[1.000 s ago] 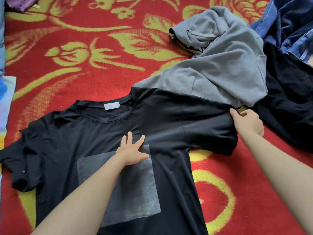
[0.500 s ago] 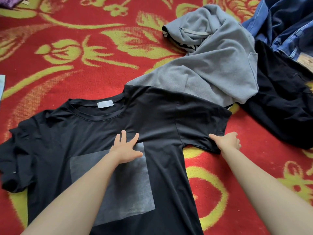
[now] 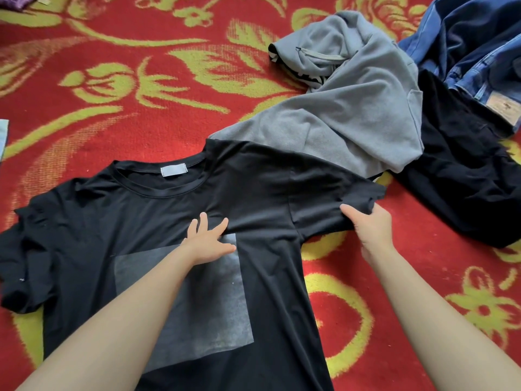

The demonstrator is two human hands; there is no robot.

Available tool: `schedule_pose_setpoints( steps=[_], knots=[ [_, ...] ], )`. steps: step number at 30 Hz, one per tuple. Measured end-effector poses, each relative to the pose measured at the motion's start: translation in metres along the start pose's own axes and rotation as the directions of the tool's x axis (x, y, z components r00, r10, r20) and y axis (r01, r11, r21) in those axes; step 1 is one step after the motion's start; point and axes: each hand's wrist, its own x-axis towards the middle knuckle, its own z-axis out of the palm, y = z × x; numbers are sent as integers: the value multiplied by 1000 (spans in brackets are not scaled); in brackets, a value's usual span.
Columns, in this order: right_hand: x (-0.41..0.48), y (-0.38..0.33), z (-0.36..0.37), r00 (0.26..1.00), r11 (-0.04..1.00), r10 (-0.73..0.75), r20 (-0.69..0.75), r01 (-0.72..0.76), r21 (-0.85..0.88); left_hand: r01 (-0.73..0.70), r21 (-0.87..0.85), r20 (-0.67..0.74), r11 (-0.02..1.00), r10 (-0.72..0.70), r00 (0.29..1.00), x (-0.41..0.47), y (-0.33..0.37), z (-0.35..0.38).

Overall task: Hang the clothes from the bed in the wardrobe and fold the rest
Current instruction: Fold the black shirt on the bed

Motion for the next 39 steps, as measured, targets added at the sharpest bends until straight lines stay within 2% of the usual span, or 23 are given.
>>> schedule_pose_setpoints(
  steps=[1, 2, 3, 4, 5, 6, 7, 8, 9, 10, 11, 13, 15, 18, 21, 24, 26, 28, 31, 32, 34, 37, 39],
  knots=[
    [-9, -11, 8, 986, 973, -162, 44, 166, -158, 1, -44, -26, 999, -2, 1000, -2, 1, -2],
    [-20, -22, 18, 931, 883, -345, 122, 366, -295, -6, -123, -74, 992, -3, 997, -4, 2, -5],
    [-31, -31, 28, 823, 738, -516, 238, 568, -365, -36, -244, -153, 969, -2, 988, -6, 4, -7],
    [-42, -38, 39, 682, 576, -628, 376, 732, -365, -100, -385, -255, 917, -2, 967, -7, 4, -9],
    [-51, -39, 49, 540, 432, -656, 528, 842, -323, -163, -534, -344, 830, -37, 938, -9, 7, -9],
    [-62, -35, 61, 428, 337, -578, 695, 900, -275, -220, -679, -388, 700, -88, 917, -10, 10, -11],
    [-73, -28, 70, 376, 310, -407, 833, 914, -261, -245, -810, -366, 533, -133, 921, -9, 13, -12],
    [-81, -16, 75, 368, 319, -205, 907, 901, -293, -213, -921, -272, 326, -148, 951, -6, 15, -12],
    [-85, -3, 77, 383, 322, -45, 923, 880, -350, -135, -982, -153, 135, -131, 979, -2, 16, -11],
    [-88, 9, 77, 400, 318, 19, 916, 866, -385, -66, -998, -68, 20, -110, 992, 2, 15, -11],
    [-90, 20, 76, 420, 306, 14, 908, 862, -403, -34, -999, -35, 10, -101, 994, 6, 15, -8],
    [-89, 38, 69, 475, 231, -55, 878, 862, -452, -51, -992, -71, 113, -182, 981, 11, 12, -3],
    [-85, 53, 63, 515, 142, -57, 855, 852, -504, -108, -979, -153, 175, -269, 951, 14, 12, 0],
    [-76, 71, 51, 546, 51, -18, 838, 837, -545, -269, -932, -346, 242, -380, 858, 14, 13, 1],
    [-67, 76, 39, 540, -64, -57, 840, 838, -543, -440, -846, -526, 300, -344, 777, 5, 8, 6],
    [-69, 70, 38, 530, -96, -142, 836, 833, -545, -405, -841, -528, 359, -376, 762, 1, -6, 20],
    [-71, 70, 40, 486, -87, -228, 843, 853, -515, -309, -895, -432, 323, -451, 781, 4, -13, 27],
    [-72, 69, 45, 492, -66, -233, 839, 853, -518, -258, -936, -342, 237, -457, 821, 4, -14, 27],
    [-74, 71, 56, 495, -141, -90, 864, 853, -503, -244, -965, -261, 94, -379, 888, -2, -12, 24],
    [-77, 71, 59, 515, -135, -69, 855, 844, -519, -238, -970, -242, 52, -342, 908, -6, -12, 25],
    [-85, 64, 64, 535, -106, -165, 829, 826, -554, -222, -975, -217, 10, -250, 944, -13, -12, 29],
    [-95, 61, 73, 461, -111, -277, 843, 856, -504, -209, -978, -207, 1, -144, 968, -25, -6, 38],
    [-96, 61, 79, 421, -136, -344, 840, 862, -488, -224, -974, -220, -10, -162, 962, -28, 0, 38]
  ],
)
